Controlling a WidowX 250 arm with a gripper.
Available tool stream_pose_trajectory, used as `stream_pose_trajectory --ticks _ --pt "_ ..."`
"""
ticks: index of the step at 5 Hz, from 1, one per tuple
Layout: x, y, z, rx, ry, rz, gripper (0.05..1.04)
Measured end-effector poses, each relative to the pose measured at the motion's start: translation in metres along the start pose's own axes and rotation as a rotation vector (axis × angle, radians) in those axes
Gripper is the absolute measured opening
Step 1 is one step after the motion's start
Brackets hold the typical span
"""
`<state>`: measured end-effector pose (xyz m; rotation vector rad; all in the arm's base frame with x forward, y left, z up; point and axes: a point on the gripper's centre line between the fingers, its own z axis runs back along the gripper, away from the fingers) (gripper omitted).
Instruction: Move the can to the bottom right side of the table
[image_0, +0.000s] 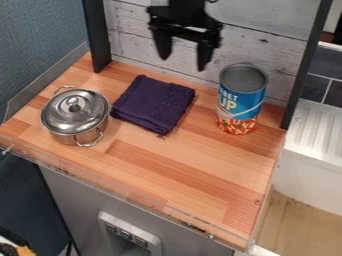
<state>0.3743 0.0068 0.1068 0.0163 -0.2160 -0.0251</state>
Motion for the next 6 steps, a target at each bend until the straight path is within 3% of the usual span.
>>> stream_pose_trajectory --ticks 1,2,4,6 --pt "0.011 -0.023 -0.014 0.010 -0.043 0.002 1.001" --pt "0.022 -0.047 -0.015 0.037 -0.130 0.044 1.001" --pt "0.028 -0.058 -0.014 0.063 -0.184 0.100 1.001" --pt "0.042 -0.060 -0.021 0.053 -0.244 0.113 1.001"
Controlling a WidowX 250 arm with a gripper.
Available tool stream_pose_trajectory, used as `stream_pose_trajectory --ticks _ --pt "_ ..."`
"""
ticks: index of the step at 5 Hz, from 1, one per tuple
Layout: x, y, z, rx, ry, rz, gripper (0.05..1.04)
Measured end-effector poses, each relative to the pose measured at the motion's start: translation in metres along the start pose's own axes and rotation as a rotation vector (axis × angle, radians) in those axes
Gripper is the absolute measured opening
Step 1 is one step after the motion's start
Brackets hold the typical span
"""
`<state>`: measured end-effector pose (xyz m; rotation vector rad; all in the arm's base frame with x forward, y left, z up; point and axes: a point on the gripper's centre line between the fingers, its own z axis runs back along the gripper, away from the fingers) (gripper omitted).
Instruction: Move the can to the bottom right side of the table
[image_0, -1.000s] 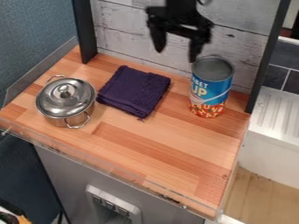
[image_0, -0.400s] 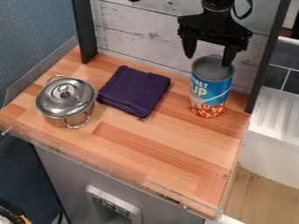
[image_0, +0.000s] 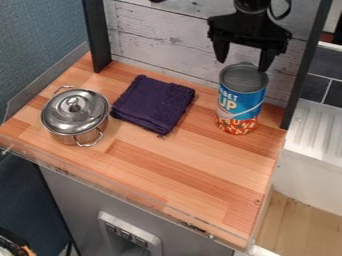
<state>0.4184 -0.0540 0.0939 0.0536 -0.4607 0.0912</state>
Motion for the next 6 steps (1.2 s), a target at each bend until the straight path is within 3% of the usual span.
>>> stream_pose_trajectory --ticks 1,4,6 --pt "0.008 -0.001 -0.001 -0.004 -0.051 0.020 1.001" --pt "0.008 -0.008 -0.015 -0.003 -0.081 0.039 1.001" --pt "-0.035 -0.005 -0.029 -0.002 0.057 0.010 1.001"
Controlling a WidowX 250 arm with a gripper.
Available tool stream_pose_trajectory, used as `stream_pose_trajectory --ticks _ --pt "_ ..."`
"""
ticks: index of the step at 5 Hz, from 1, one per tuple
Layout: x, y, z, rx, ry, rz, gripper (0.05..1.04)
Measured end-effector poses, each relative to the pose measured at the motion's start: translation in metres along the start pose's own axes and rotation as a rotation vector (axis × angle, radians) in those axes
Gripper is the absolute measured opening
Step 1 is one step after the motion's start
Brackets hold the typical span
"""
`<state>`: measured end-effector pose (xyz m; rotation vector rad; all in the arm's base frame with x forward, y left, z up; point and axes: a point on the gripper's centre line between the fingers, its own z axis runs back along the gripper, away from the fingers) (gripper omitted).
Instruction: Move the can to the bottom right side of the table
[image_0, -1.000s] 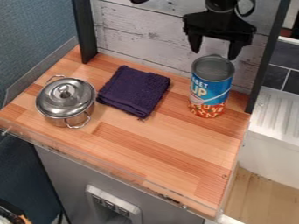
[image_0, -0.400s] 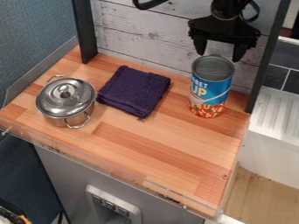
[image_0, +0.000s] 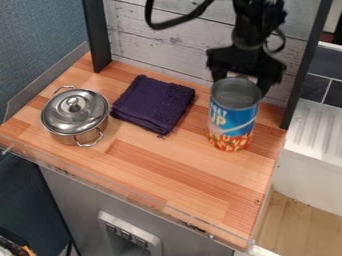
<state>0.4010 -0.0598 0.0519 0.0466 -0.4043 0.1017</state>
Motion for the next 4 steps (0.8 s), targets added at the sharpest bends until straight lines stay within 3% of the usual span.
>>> stream_pose_trajectory --ticks 4 --pt "-0.067 0.019 0.042 -0.094 0.134 -0.062 1.001"
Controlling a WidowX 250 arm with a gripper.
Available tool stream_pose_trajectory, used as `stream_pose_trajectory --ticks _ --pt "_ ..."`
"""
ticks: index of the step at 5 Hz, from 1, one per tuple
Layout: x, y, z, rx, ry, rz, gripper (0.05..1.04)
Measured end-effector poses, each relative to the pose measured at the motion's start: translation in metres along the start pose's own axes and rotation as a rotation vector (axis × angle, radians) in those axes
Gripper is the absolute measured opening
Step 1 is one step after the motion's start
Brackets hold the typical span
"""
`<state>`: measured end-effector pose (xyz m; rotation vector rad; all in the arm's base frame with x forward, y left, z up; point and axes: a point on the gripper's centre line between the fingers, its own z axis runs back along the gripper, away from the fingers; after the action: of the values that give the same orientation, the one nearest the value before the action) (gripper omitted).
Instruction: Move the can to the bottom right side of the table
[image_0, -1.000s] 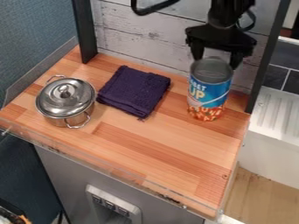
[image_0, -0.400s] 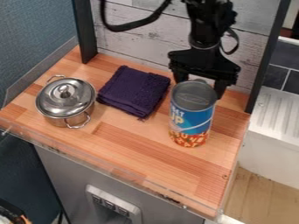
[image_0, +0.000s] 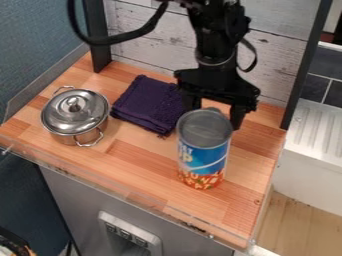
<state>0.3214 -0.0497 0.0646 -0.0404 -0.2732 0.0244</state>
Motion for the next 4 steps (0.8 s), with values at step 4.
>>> stream_pose_trajectory --ticks 4 --pt "0.021 0.001 0.033 -0.015 0.030 -0.034 1.001"
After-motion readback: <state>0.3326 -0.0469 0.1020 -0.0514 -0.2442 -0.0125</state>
